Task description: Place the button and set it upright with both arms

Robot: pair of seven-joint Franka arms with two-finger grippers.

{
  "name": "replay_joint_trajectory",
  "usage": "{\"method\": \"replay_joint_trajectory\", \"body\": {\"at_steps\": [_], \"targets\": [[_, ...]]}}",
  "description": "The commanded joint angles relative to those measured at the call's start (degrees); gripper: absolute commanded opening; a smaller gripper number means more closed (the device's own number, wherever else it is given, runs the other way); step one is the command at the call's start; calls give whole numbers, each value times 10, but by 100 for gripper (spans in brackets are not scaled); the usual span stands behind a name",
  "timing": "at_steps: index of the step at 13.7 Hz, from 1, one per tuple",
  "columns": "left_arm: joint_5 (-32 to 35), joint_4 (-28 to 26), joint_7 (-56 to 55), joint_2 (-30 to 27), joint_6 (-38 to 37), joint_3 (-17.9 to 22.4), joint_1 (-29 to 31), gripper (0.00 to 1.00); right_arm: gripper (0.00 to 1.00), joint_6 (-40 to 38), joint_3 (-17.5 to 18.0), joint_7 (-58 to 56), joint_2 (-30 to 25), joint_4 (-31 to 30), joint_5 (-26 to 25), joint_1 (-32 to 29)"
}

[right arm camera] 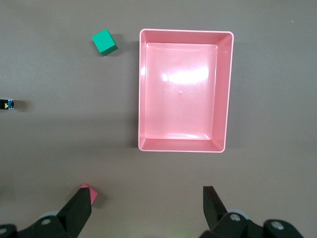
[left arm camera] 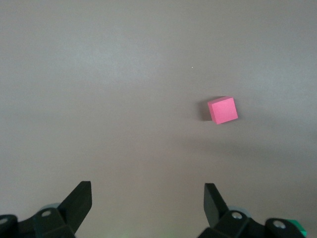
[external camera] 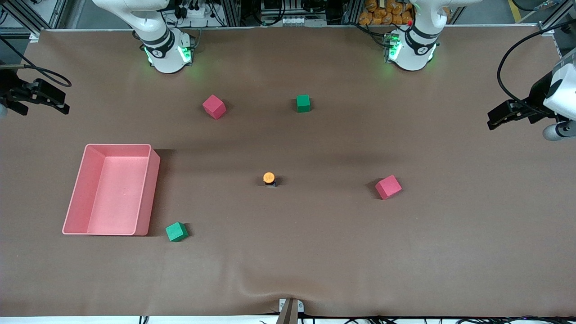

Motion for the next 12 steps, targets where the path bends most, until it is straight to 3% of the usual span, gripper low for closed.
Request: {"method": "replay_joint_trajectory", "body": {"at_steps": [1,5,12], "targets": [[-7,6,0,-8,-9,-9,-1,100,100,-9,1,-8,5,10,-8,-2],[-9,17,-3,-9,-9,-36,2,100,100,-9,1,-8,5,10,-8,-8],[-20,22,2,-36,-32,-28,5,100,100,-9,1,-8,5,10,-8,-7]]}}
